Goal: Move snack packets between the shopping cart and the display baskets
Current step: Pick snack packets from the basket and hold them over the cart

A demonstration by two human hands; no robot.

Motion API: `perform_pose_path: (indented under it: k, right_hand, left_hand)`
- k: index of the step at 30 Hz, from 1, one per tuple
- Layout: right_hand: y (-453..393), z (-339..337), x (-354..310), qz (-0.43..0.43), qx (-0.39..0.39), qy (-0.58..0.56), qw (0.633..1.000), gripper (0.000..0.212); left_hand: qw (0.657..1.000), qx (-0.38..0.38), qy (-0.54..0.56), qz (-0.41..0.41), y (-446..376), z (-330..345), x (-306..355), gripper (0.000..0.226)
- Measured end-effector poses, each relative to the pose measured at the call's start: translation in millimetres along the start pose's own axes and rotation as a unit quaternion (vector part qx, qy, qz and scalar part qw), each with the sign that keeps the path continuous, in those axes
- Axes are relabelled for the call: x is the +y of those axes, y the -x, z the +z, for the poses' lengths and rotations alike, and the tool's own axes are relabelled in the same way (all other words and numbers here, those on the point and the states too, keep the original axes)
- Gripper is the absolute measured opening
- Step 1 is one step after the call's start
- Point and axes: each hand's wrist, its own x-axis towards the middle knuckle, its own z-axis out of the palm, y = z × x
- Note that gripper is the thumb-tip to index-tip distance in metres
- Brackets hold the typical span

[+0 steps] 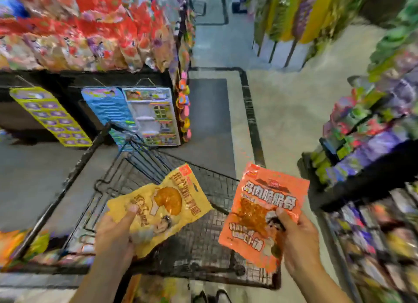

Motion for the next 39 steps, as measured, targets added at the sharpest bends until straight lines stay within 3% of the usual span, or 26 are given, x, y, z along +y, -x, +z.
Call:
perform_pose_path:
  k: [2, 8, 11, 12, 14, 18, 21, 25, 29, 31, 32, 34, 36, 39]
  right_hand:
    - [-4.1, -7.1, 9.9, -0.008, 0.026, 0.039, 0.999, 0.013]
    - [-17.2, -27.8, 31.9, -0.014, 0.116, 0.102, 0.988, 0.012]
    - [-20.3, -35.8, 38.5, 0.011, 0.168, 0.128, 0.977, 0.037]
    - [-18.8, -39.7, 40.7, 0.02, 0.186, 0.14, 0.972, 0.045]
    - [-18.0, -48.8, 48.6, 0.025, 0.233, 0.171, 0.957, 0.043]
    - [-19.3, -58.0, 64.2, 0.014, 0.284, 0.224, 0.932, 0.021]
    - [-22.9, -54.3, 63.4, 0.022, 0.25, 0.24, 0.938, 0.008]
    - [-32.9, -55.1, 74.9, 0.056, 0.215, 0.258, 0.94, 0.013]
    - [-48.7, -42.8, 94.6, 0.088, 0.237, 0.218, 0.942, 0.02]
    - [-57.2, -29.4, 109.0, 0.115, 0.267, 0.132, 0.948, 0.013]
    - [-62.1, -22.3, 117.6, 0.129, 0.255, 0.091, 0.954, 0.026]
    - [-76.2, -5.2, 131.7, 0.17, 0.225, 0.002, 0.959, 0.042]
    - [-91.4, 11.6, 147.4, 0.218, 0.204, -0.062, 0.952, 0.038]
    - [-112.8, 42.2, 177.1, 0.28, 0.184, -0.129, 0.933, 0.027]
  left_hand:
    - [0.996, -0.05, -0.047, -0.052, -28.8, 25.9, -20.8, 0.005]
    - [0.956, -0.164, -0.176, -0.168, -94.6, 98.9, -114.2, 0.009]
    - [0.918, -0.234, -0.214, -0.237, -109.4, 137.6, -176.7, 0.031]
    - [0.906, -0.252, -0.233, -0.249, -108.3, 149.8, -191.4, 0.027]
    - [0.888, -0.281, -0.267, -0.246, -106.2, 173.2, -225.9, 0.017]
    - [0.859, -0.32, -0.311, -0.25, -98.8, 207.7, -294.6, 0.018]
    - [0.85, -0.307, -0.321, -0.282, -97.3, 218.3, -339.3, 0.005]
    - [0.836, -0.264, -0.388, -0.285, -100.4, 218.8, -390.7, 0.032]
    - [0.773, -0.333, -0.499, -0.206, -102.9, 209.5, -408.2, 0.034]
    - [0.717, -0.358, -0.573, -0.173, -103.0, 204.1, -405.3, 0.024]
    - [0.703, -0.362, -0.589, -0.168, -104.3, 202.1, -403.4, 0.024]
    - [0.707, -0.362, -0.58, -0.183, -112.5, 195.4, -395.0, 0.032]
    - [0.733, -0.364, -0.538, -0.2, -121.6, 189.0, -371.0, 0.032]
    - [0.776, -0.345, -0.486, -0.205, -132.7, 164.3, -320.1, 0.01]
